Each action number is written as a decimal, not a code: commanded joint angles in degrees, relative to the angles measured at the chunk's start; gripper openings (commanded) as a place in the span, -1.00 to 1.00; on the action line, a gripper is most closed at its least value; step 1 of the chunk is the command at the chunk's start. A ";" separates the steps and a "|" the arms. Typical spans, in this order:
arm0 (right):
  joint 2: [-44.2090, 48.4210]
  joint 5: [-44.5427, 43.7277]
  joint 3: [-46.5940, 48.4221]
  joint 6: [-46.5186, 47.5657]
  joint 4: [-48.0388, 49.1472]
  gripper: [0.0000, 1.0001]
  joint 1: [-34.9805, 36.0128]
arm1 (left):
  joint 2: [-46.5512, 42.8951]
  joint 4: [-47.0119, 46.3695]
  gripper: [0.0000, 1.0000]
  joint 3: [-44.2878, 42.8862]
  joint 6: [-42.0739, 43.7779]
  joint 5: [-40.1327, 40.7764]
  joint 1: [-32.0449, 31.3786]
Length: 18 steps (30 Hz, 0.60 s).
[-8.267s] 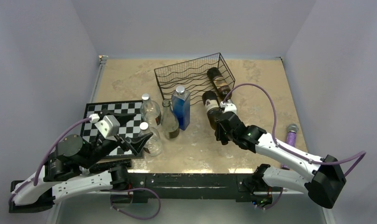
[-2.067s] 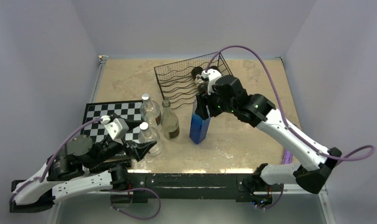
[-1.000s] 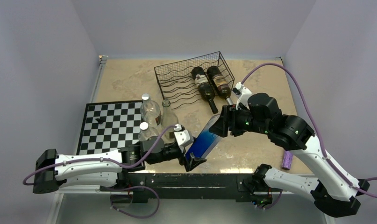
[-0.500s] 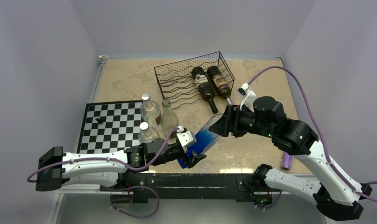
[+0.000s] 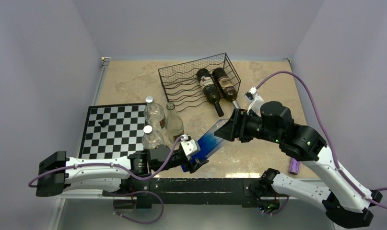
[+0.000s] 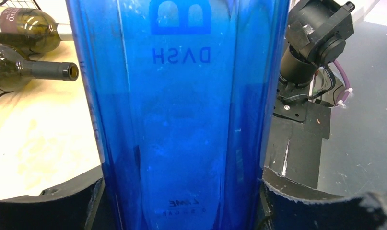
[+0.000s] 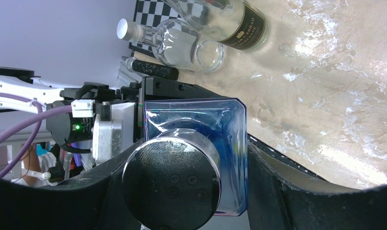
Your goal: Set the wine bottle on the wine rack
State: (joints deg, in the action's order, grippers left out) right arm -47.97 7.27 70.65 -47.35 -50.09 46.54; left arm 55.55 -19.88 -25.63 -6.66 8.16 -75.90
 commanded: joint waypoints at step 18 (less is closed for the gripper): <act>4.44 -1.05 -0.64 3.56 8.17 0.68 -1.27 | -4.48 11.35 -1.00 -8.04 6.24 4.22 -0.48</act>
State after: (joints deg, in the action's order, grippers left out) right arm -45.41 7.03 69.01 -46.33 -47.20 45.67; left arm 53.76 -7.57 -30.11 -3.09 9.82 -75.96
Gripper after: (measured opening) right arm 0.800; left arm 0.674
